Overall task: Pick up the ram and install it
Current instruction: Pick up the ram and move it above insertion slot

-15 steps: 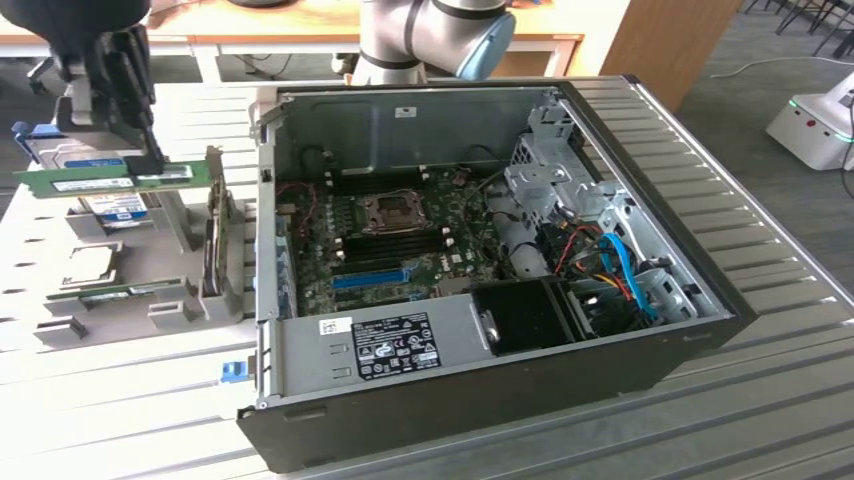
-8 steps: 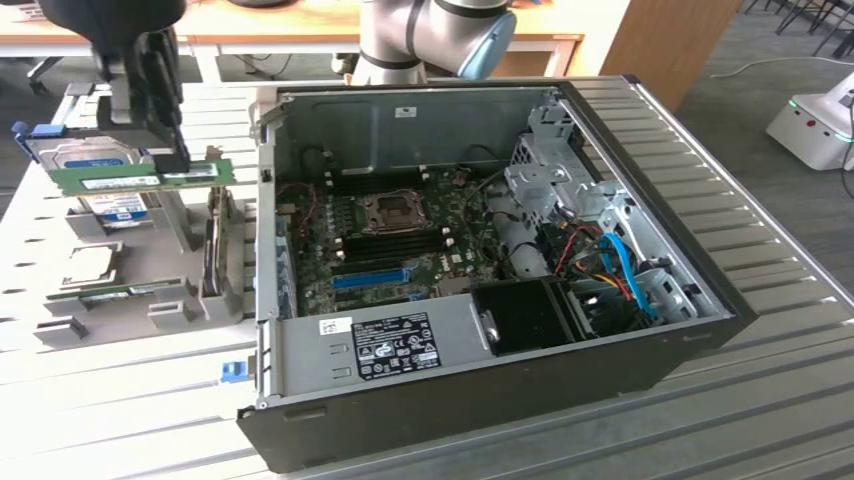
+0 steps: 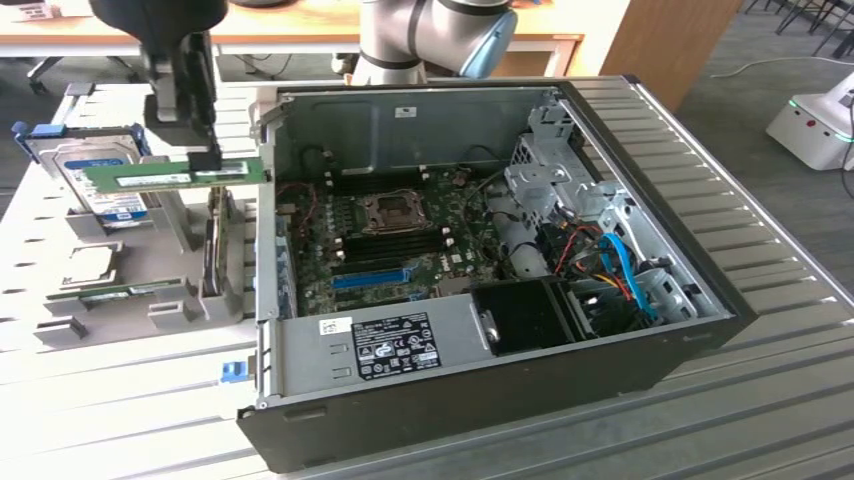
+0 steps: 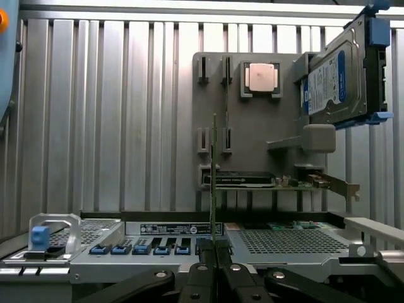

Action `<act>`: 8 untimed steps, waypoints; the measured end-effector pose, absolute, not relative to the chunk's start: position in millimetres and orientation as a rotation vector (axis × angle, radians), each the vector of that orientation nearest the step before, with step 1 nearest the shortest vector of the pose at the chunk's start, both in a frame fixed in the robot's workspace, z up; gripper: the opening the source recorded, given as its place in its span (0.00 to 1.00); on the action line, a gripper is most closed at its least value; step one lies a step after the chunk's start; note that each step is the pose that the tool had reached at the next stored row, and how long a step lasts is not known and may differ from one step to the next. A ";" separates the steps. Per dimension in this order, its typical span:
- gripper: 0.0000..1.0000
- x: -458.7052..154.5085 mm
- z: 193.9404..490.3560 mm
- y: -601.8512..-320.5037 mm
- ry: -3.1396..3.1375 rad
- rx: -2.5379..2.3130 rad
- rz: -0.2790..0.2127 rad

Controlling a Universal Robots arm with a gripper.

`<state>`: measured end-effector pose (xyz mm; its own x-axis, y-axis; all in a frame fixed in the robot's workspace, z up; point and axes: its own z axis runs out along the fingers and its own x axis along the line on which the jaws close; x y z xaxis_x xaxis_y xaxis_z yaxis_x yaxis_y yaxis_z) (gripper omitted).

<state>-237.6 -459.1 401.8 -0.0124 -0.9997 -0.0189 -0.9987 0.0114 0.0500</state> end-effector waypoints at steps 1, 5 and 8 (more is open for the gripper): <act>0.12 -234.5 401.8 -459.1 -2.218 2.192 -0.076; 0.12 -221.1 401.7 -459.1 -2.218 2.192 -0.077; 0.12 -211.6 401.8 -459.1 -2.218 2.192 -0.077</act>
